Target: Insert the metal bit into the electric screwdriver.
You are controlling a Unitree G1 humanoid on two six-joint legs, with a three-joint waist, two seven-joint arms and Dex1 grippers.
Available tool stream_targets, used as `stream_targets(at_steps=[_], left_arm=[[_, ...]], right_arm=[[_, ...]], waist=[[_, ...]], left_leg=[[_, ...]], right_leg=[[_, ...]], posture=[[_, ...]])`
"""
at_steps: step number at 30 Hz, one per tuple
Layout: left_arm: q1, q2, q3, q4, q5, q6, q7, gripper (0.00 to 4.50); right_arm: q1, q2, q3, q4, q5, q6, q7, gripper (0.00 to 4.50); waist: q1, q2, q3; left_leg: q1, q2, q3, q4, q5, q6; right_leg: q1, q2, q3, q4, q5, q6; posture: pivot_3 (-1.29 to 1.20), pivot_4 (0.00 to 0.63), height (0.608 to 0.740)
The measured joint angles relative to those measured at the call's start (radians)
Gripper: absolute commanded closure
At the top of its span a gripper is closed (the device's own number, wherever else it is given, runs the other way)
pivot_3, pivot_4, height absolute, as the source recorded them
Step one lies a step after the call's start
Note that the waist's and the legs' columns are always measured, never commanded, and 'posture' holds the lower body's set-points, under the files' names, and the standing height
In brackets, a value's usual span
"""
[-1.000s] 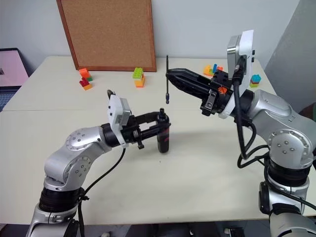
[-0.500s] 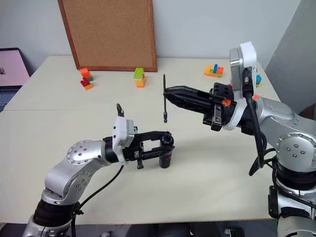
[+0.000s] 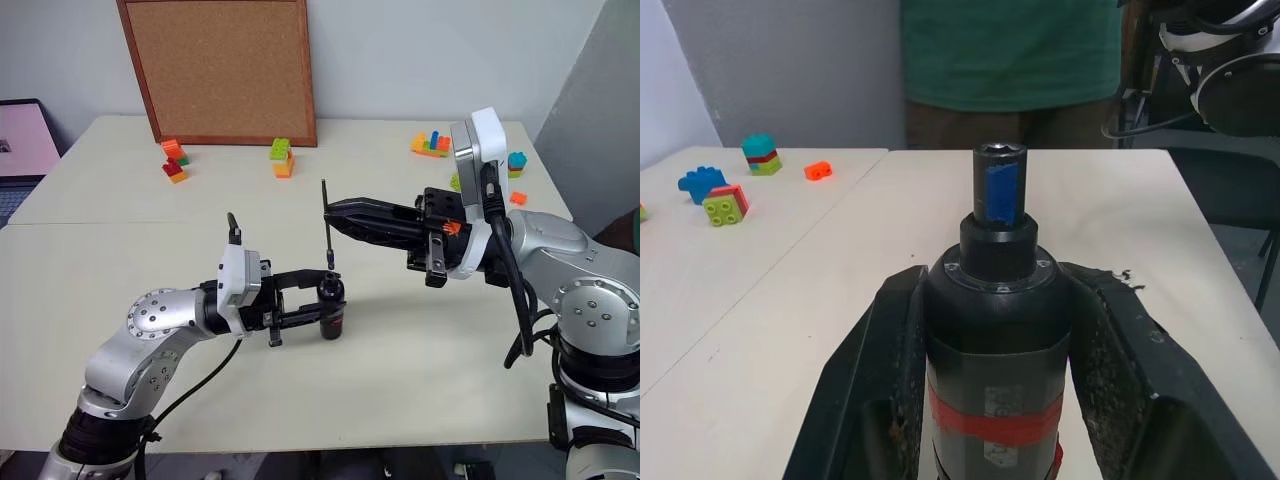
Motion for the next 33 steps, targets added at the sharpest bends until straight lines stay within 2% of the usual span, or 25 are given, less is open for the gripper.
stream_targets(at_steps=[17, 33], left_arm=[[-0.007, 0.008, 0.007, -0.004, -0.020, 0.034, 0.017, 2.86], [-0.004, 0.015, 0.007, -0.001, -0.018, 0.019, -0.002, 2.86]], right_arm=[[0.003, 0.013, 0.114, 0.030, -0.152, -0.120, 0.137, 4.50], [-0.004, 0.025, 0.154, 0.107, -0.297, -0.227, 0.266, 4.50]], waist=[[0.000, 0.000, 0.000], [0.000, 0.000, 0.000]], left_leg=[[0.001, 0.000, 0.000, 0.000, 0.000, 0.000], [0.001, 0.000, 0.000, 0.000, 0.000, 0.000]], right_leg=[[0.000, 0.000, 0.000, 0.000, 0.000, 0.000], [0.000, 0.000, 0.000, 0.000, 0.000, 0.000]], posture=[[0.00, 0.150, 0.740], [0.00, 0.150, 0.740]])
